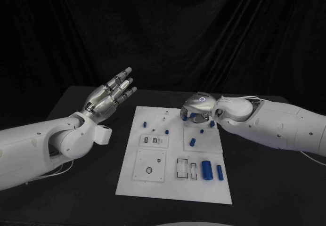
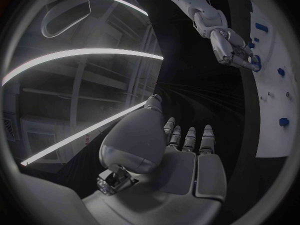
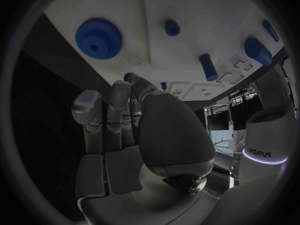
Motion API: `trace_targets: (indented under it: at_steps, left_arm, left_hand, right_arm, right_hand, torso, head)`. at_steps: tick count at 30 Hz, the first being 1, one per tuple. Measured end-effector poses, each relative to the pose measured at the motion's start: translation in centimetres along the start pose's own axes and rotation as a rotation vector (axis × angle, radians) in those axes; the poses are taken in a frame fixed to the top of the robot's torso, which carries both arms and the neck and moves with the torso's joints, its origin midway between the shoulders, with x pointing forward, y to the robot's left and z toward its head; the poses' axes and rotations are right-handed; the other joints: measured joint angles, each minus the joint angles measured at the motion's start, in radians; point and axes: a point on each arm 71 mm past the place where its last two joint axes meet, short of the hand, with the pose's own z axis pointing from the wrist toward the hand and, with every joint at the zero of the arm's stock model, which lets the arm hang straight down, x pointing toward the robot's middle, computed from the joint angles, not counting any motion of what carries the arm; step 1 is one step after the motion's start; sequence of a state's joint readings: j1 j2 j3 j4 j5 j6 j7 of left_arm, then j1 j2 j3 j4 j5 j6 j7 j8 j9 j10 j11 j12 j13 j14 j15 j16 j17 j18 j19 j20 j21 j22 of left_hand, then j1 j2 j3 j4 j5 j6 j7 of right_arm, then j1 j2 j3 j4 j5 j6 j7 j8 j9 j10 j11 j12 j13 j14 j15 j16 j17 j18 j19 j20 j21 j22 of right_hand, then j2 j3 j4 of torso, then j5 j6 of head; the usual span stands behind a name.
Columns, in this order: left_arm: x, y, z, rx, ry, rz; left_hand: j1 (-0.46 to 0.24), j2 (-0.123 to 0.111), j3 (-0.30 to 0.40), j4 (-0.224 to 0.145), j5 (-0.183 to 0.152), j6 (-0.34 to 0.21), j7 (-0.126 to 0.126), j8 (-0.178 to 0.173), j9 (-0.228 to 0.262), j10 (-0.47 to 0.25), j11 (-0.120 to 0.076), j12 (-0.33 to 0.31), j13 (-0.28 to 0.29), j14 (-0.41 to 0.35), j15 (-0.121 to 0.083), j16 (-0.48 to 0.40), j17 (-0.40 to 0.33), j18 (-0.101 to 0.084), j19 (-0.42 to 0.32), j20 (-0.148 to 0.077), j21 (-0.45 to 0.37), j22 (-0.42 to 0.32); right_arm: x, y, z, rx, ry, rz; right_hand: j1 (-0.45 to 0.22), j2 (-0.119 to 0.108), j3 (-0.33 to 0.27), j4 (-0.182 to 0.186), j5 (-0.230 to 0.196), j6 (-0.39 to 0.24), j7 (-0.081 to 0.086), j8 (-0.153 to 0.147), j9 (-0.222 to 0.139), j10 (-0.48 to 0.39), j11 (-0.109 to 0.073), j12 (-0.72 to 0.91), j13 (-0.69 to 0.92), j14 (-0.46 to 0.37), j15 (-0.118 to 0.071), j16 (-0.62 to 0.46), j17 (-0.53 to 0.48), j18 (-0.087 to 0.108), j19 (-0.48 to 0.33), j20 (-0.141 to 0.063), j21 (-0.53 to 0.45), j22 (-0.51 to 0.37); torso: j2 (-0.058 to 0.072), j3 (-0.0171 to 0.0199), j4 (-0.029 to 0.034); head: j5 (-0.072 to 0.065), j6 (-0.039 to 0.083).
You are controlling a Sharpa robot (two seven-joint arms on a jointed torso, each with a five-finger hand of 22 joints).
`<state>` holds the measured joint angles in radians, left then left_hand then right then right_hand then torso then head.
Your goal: Assemble the parts on the task board
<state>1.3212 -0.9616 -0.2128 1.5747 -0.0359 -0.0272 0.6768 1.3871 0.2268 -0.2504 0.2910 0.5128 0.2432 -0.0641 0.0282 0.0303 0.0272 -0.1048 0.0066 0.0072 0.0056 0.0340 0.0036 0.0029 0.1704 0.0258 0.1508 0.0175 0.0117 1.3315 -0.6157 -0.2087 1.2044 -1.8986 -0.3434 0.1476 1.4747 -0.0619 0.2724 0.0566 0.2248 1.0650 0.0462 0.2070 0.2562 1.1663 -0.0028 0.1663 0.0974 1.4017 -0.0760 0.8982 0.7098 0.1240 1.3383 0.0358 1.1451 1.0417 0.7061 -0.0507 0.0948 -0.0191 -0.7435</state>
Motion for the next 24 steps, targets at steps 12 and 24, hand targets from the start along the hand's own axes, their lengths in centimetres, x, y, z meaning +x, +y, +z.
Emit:
trace_targets:
  at_steps: [12,24]
  left_arm:
    - [0.3,-0.1,-0.2,0.000,0.003,-0.004]
    - [0.6,-0.4,-0.6,0.002,-0.001,-0.005]
  left_hand:
    - [0.004,-0.004,0.000,0.000,0.003,0.003,0.003,0.000,0.001,0.000,0.000,0.000,0.000,0.000,0.000,0.000,0.000,0.000,0.000,0.000,0.000,0.000]
    - [0.008,-0.008,0.000,0.000,0.003,0.007,0.000,0.000,0.001,-0.004,-0.004,0.000,-0.002,0.000,0.000,0.000,-0.002,0.000,-0.009,-0.009,-0.004,-0.005]
  right_arm:
    - [-4.6,0.0,1.6,-0.024,-0.072,-0.050]
    - [-5.6,0.5,3.2,-0.028,-0.071,-0.064]
  right_hand:
    - [-0.013,-0.005,0.012,0.012,-0.009,0.000,0.000,-0.012,0.000,0.000,0.000,-0.031,-0.012,0.000,0.000,-0.015,-0.020,0.000,-0.004,-0.004,-0.005,-0.005]
    - [-0.017,-0.009,0.019,0.019,-0.010,-0.004,-0.004,-0.019,0.001,0.000,0.000,-0.048,-0.017,0.000,0.000,-0.019,-0.023,0.000,-0.004,-0.004,-0.009,-0.006]
  torso:
    - [0.003,-0.0018,0.0028]
    - [0.014,-0.0089,0.0068]
  head:
    - [-0.005,0.000]
    - [0.003,-0.005]
